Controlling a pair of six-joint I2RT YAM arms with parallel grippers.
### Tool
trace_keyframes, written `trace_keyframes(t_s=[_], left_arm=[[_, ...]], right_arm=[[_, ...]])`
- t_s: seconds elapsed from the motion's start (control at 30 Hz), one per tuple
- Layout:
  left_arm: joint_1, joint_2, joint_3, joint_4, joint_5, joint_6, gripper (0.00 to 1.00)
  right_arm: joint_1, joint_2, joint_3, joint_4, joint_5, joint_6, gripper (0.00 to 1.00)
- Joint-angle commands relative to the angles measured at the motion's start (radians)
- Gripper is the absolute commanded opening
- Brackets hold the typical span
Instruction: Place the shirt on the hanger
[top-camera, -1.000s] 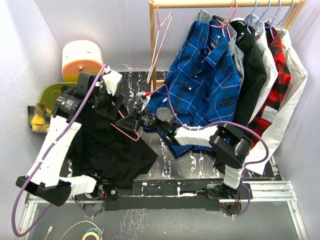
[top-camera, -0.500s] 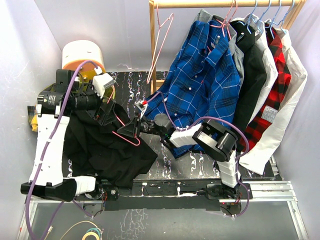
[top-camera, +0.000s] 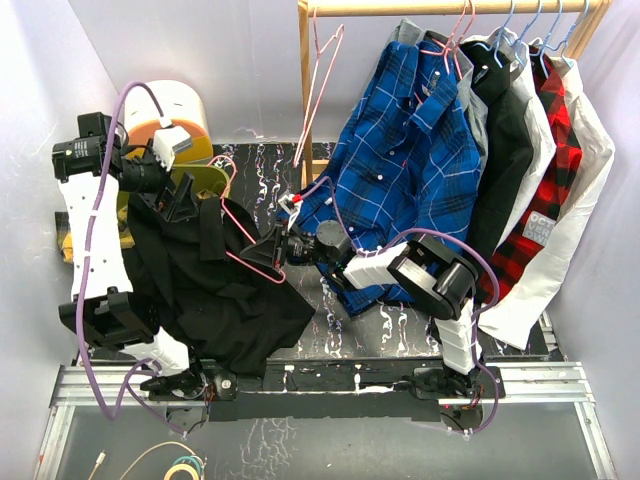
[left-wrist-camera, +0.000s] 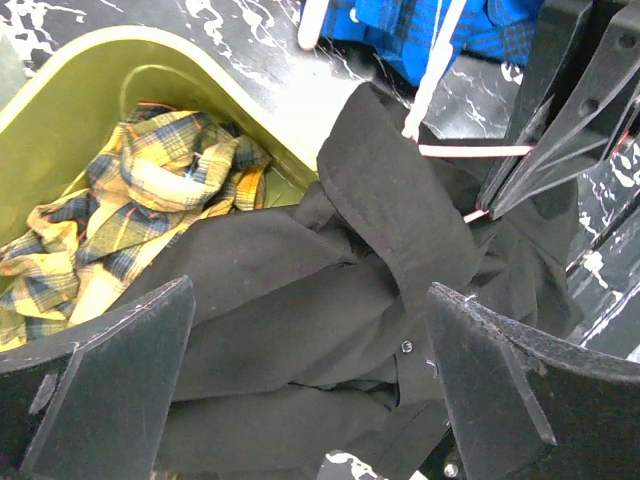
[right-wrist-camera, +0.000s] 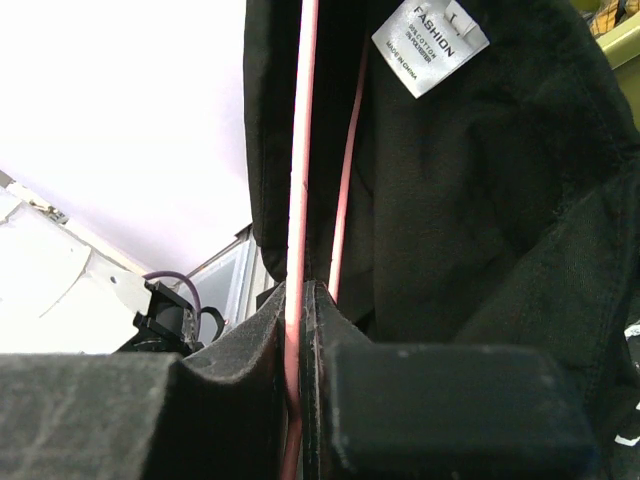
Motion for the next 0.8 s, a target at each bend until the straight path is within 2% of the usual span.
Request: trace_keyframes(t_s=[0.0, 0.13, 0.33, 0.5, 0.67, 0.77], left_arm=[[-0.003, 0.004, -0.039, -0.038, 0.068, 0.155, 0.96], [0.019, 0.022, -0.057, 0.049, 0.110, 0.155, 0.96], [0.020, -0.028, -0.166, 0.128, 0.159, 0.273, 0.97], [0.020, 0.001, -0.192, 0.008, 0.221, 0.464, 0.97], [0.020, 0.064, -0.127, -0.056, 0.275, 0.457, 0.96], [0.020, 0.050, -0.148, -0.057, 0.277, 0.479, 0.92]], right_arm=[[-0.006, -0.027, 0.019, 0.099, -0.018, -0.011, 0.08], [-0.008, -0.022, 0.025, 0.094, -0.032, -0.004, 0.08], [-0.009, -0.015, 0.036, 0.094, -0.043, 0.004, 0.08], [-0.012, -0.016, 0.048, 0.087, -0.060, 0.003, 0.08], [-0.014, -0.016, 0.059, 0.064, -0.060, -0.015, 0.08], [-0.016, -0.014, 0.060, 0.061, -0.062, -0.015, 0.08]])
